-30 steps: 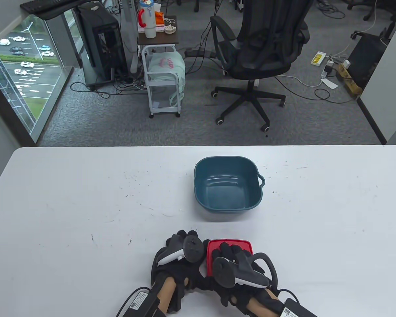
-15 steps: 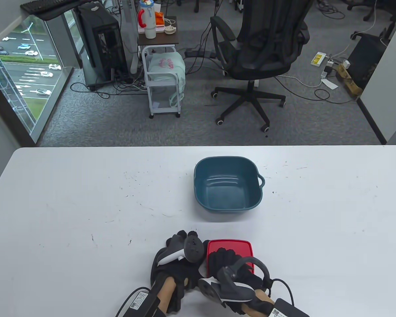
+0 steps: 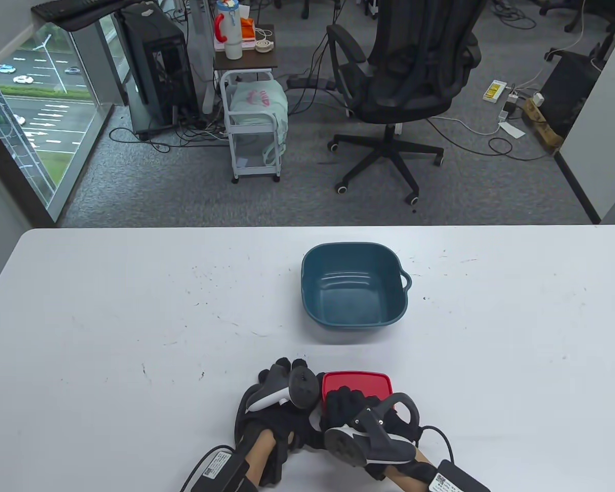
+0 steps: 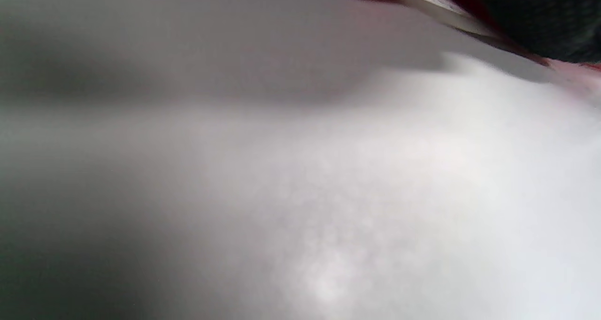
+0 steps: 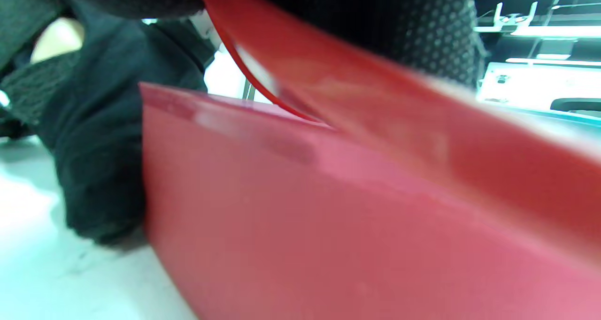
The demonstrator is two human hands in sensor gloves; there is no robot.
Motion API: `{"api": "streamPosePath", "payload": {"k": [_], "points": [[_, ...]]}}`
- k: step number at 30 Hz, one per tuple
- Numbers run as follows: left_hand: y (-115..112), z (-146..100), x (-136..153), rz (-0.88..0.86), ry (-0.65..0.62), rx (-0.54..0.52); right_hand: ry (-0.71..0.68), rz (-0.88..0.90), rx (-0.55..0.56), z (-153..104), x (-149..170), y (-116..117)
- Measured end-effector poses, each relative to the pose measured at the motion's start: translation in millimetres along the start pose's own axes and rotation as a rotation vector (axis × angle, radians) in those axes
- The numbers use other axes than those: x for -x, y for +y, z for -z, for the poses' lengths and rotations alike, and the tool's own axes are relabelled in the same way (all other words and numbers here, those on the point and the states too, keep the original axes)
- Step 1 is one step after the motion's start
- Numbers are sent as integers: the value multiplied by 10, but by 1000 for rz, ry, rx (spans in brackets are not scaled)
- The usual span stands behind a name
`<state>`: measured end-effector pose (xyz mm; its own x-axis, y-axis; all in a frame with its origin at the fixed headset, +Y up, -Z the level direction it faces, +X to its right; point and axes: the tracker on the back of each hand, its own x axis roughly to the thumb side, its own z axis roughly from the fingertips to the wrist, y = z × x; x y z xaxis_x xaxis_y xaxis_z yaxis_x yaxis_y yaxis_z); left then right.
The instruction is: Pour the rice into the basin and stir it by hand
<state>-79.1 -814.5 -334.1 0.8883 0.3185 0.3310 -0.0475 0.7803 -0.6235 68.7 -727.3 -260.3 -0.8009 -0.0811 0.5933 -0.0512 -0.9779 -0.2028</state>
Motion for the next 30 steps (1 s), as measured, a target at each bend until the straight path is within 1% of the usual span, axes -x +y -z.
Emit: {"api": "streamPosePath", "payload": {"k": [4, 9, 11, 12, 17, 19, 20, 21, 22, 24, 26, 28, 30], "points": [[-8, 0, -17, 14, 7, 5, 75, 186, 123, -63, 203, 23], [-11, 6, -23, 17, 6, 3, 137, 375, 186, -88, 421, 48], [-11, 5, -23, 18, 7, 4, 184, 465, 235, -126, 529, 32], [-11, 6, -23, 14, 6, 4, 198, 543, 248, -169, 596, 16], [-13, -3, -25, 6, 1, -4, 244, 639, 282, -261, 704, -99], [-10, -3, -13, -10, -4, -6, 243, 638, 338, -325, 712, -208], [-12, -3, -13, -2, -2, -4, 285, 604, 374, -382, 739, -286], [-10, -6, -10, 2, 0, -2, 339, 575, 385, -439, 802, -332], [-11, -6, -8, 3, -1, -2, 365, 576, 392, -490, 872, -352], [-14, -9, -5, 0, 1, 0, 466, 694, 477, -611, 1117, -380], [-15, -13, -1, 0, 1, 2, 608, 828, 555, -776, 1477, -394], [-17, -14, 1, 0, 1, 4, 759, 1016, 595, -986, 1892, -303], [-17, -14, 1, 0, 2, 5, 904, 1095, 627, -1168, 2158, -149]]}}
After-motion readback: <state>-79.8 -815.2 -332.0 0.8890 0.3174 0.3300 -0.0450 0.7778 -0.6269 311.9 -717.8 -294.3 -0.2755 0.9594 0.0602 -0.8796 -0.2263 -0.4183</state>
